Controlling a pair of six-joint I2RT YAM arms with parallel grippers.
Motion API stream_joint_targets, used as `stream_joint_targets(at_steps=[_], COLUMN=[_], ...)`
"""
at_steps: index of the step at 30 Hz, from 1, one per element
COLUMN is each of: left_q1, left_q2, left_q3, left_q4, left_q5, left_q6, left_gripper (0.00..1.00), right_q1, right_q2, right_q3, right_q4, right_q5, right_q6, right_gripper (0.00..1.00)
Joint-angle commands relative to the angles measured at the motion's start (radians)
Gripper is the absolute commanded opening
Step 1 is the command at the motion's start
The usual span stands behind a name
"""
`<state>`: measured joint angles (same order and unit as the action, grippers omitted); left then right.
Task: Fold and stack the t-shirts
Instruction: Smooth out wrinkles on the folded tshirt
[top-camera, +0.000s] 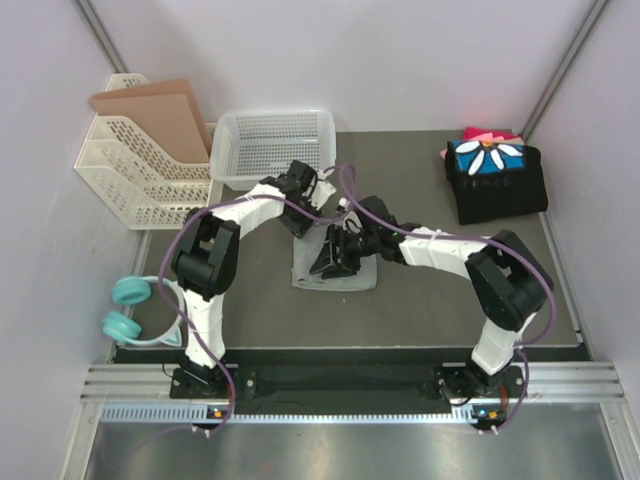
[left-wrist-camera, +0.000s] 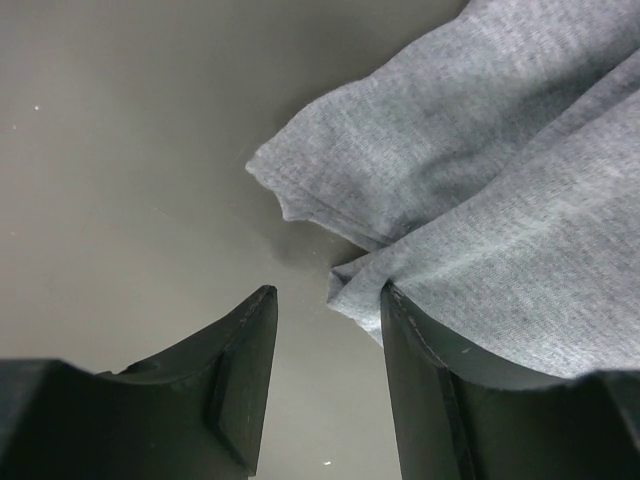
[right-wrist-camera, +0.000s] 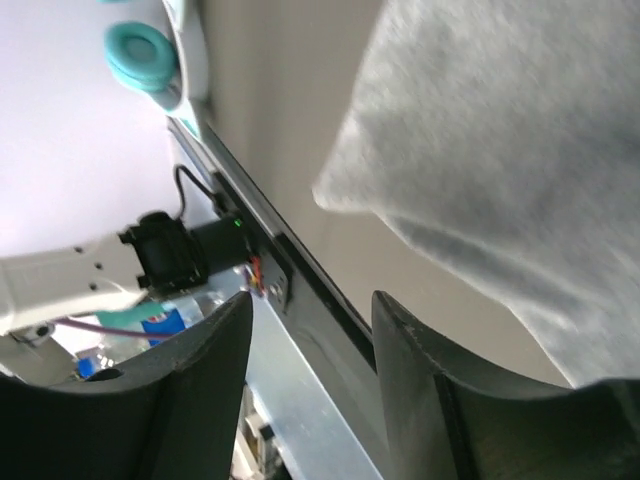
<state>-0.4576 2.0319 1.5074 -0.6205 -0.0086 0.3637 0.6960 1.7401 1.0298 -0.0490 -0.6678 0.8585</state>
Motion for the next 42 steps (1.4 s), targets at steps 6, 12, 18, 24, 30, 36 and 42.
stream_joint_targets(at_steps=[6,12,18,24,30,36,42], left_q1=[0.042,0.126,0.151,0.184,0.191,0.192,0.168], left_q2=[-0.047,-0.091,-0.147,-0.257,-0.424,-0.625,-0.684], left_q3=[0.030,0.122,0.097,0.082,0.079,0.018,-0.007], left_q4=[0.025,-0.034,-0.045,-0.059,-0.096,-0.065,-0.076], left_q5=[-0.002,0.079,0.090,0.085,0.096,0.146,0.260], left_q6=[-0.020,-0.045,-0.046,-0.029,-0.011,-0.034,-0.080], left_gripper=[0.51,0.52,0.52,0.52,0.54,0.55,0.57], right_q1=[0.088,0.097,0.105,0.100,-0.051,-0.243,-0.351], right_q2=[0.205,0.280,0.348,0.334,0.193,0.193,0.300], right_q3=[0.082,0.128,0.018,0.114,0.390,0.487,0.518], right_q4=[0.297,0.324,0.426,0.303,-0.090,-0.242,-0.273], right_q5=[-0.018,-0.036,-0.059,-0.107,-0.099,-0.130,-0.156], right_q6=[0.122,0.146,0.198,0.148,-0.071,-0.176,-0.207], right_gripper=[0.48,0.48,0.47,0.50,0.56,0.57,0.58])
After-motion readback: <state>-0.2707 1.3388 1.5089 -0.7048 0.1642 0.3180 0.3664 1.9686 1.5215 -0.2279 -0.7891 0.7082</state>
